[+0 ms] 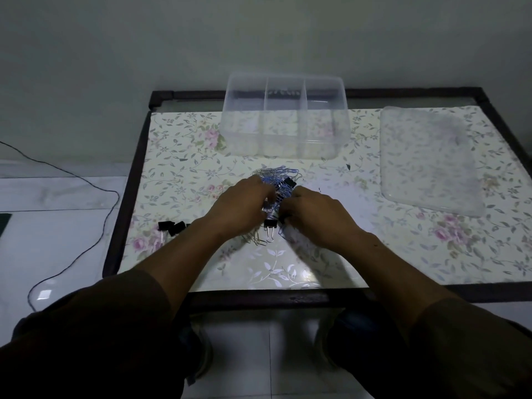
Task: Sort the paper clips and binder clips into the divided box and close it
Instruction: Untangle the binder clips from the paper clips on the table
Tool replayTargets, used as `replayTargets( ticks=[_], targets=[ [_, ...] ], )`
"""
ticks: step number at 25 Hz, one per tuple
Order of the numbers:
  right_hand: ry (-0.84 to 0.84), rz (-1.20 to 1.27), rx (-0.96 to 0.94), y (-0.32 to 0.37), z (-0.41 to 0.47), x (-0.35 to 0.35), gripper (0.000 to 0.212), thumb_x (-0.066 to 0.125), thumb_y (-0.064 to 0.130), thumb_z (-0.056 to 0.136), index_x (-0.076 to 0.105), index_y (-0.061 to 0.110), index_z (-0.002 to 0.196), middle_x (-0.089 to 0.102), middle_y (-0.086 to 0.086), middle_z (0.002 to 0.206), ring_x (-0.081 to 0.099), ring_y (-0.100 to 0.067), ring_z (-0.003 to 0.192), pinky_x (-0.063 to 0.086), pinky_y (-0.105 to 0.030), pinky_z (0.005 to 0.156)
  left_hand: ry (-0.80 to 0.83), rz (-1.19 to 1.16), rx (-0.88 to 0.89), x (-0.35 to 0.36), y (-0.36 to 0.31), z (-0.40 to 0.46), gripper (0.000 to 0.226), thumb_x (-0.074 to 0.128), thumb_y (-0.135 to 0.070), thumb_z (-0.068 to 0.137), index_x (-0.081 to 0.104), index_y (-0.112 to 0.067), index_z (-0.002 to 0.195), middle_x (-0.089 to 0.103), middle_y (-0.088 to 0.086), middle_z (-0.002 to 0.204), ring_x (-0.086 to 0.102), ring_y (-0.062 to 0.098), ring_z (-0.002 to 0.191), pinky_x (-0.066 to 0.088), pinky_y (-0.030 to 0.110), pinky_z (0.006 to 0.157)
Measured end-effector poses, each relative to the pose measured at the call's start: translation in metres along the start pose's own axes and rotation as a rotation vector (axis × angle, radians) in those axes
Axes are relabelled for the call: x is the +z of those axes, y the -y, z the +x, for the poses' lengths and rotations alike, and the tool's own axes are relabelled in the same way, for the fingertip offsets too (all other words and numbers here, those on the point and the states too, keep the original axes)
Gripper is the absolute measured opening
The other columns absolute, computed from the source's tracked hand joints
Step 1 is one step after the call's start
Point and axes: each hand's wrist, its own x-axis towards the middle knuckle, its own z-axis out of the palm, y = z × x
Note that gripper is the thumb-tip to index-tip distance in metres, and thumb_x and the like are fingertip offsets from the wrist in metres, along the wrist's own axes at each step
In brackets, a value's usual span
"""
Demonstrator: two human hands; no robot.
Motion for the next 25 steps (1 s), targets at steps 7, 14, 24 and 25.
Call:
replayTargets(
  ticks=[7,14,24,25],
  targets=[
    [-0.033,0.130,0.065,-0.007,0.007,0.002,0.018,0.053,0.021,0.098,0.070,0.025,0.104,0.057,-0.004,0.101,0.061,-0.027,0.090,0.053,-0.044,0.072,0.146,0.100,0.061,0.009,-0.009,-0.005,0.023,0.070,-0.016,0.079,0.048,-0.023,0.085,0.051,0.000,0.089,0.053,0.020,0.077,0.044,0.034,0.060],
    [-0.111,0.709,0.275,-0.012,0.011,-0.014,0.012,0.061,0.015,0.098,0.071,0.011,0.093,0.070,-0.001,0.088,0.062,-0.013,0.071,0.051,-0.029,0.067,0.136,-0.007,0.026,0.007,-0.001,-0.001,0.002,0.067,-0.011,0.076,0.067,-0.013,0.077,0.067,0.004,0.076,0.062,0.022,0.071,0.054,0.038,0.065],
    [-0.206,1.546,0.640,-0.029,0.009,-0.020,0.018,0.051,0.009,0.103,0.066,0.007,0.094,0.071,-0.012,0.082,0.075,-0.028,0.087,0.057,-0.045,0.091,-0.052,-0.472,-0.165,-0.012,-0.007,0.004,0.010,0.070,-0.010,0.080,0.067,-0.013,0.089,0.072,0.004,0.082,0.069,0.018,0.076,0.051,0.030,0.065],
    [-0.207,1.680,0.682,-0.030,0.009,-0.020,0.020,0.047,0.007,0.104,0.065,0.004,0.097,0.067,-0.013,0.081,0.077,-0.031,0.085,0.061,-0.046,0.088,-0.062,-0.546,-0.187,-0.012,-0.011,0.007,0.007,0.065,-0.009,0.084,0.066,-0.012,0.090,0.071,0.006,0.081,0.070,0.019,0.073,0.050,0.028,0.061]
  ],
)
